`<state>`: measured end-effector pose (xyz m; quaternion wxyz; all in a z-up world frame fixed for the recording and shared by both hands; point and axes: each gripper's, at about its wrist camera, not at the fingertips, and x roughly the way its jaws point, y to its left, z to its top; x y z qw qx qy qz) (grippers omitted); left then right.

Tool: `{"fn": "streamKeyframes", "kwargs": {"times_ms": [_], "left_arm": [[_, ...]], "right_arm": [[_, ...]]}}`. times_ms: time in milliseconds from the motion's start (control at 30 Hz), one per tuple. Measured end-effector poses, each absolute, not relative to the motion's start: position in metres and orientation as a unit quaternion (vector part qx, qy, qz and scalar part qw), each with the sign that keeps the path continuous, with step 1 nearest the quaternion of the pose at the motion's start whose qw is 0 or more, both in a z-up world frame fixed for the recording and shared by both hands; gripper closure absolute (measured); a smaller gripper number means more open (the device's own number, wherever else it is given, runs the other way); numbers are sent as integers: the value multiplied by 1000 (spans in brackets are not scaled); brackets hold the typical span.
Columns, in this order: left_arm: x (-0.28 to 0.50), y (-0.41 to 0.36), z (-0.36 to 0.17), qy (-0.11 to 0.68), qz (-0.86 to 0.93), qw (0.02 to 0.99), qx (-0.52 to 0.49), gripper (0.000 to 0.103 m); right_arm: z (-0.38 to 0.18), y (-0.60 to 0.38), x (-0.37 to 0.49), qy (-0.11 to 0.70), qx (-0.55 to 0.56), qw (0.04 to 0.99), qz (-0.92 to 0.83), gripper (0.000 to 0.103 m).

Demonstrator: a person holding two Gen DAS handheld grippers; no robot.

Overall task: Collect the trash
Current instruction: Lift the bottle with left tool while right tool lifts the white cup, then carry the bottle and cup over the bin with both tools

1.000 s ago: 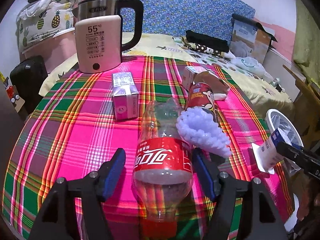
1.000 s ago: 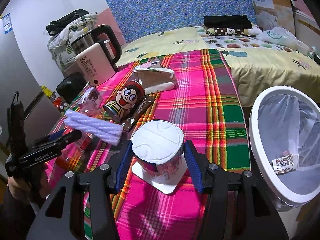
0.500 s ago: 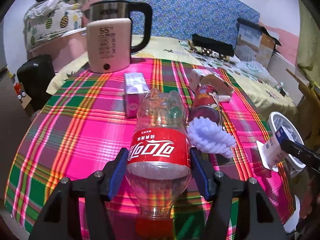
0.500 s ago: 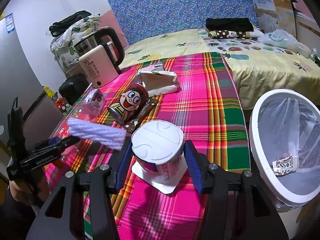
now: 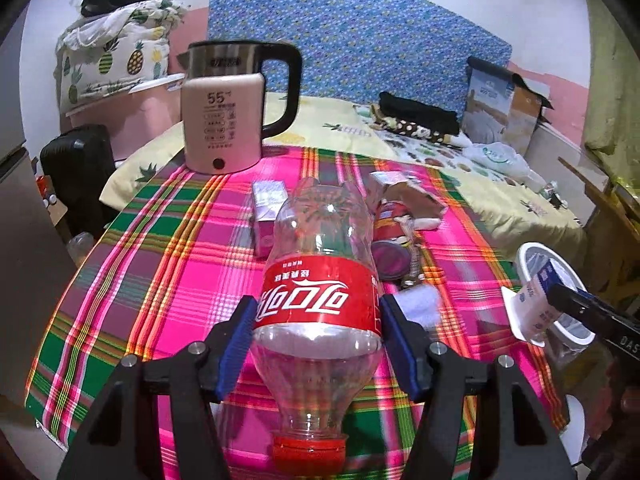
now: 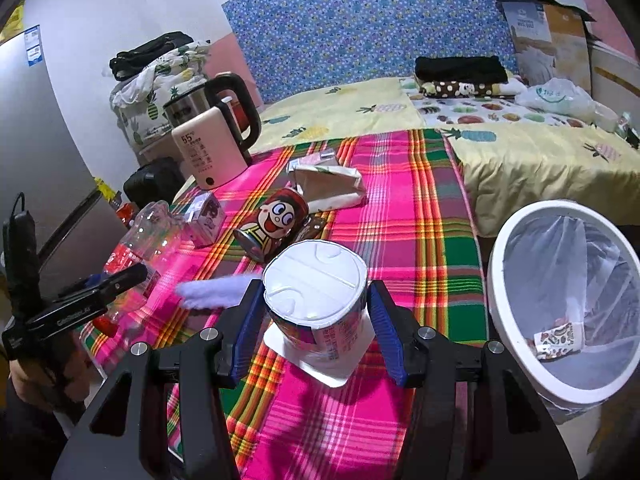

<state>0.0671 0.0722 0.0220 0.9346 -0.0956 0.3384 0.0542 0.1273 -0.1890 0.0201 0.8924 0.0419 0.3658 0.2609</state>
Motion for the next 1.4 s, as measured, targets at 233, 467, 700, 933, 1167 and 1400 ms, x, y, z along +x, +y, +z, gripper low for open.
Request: {"fn": "streamKeyframes", "kwargs": {"times_ms": [233, 467, 700, 933, 1167, 1400], "left_arm": [[70, 43, 28, 339, 13, 937, -88, 40], [84, 5, 24, 351, -35, 932, -78, 40], [102, -35, 23, 359, -80, 928, -63, 40], [118, -78, 23, 363, -126, 922, -42, 40], [135, -121, 20, 367, -172, 914, -21, 39], [148, -160, 17, 372, -210, 904, -5, 39]], "right_arm": [[23, -198, 123, 358, 46, 898, 249, 49], [23, -214, 121, 356, 53, 904, 229, 49], [22, -239, 121, 353, 65, 911, 202, 49], [22, -268, 121, 349, 80, 919, 168, 49], [22, -302, 121, 344, 96, 925, 128, 49], [17, -330, 121, 344, 111, 928, 93, 49]]}}
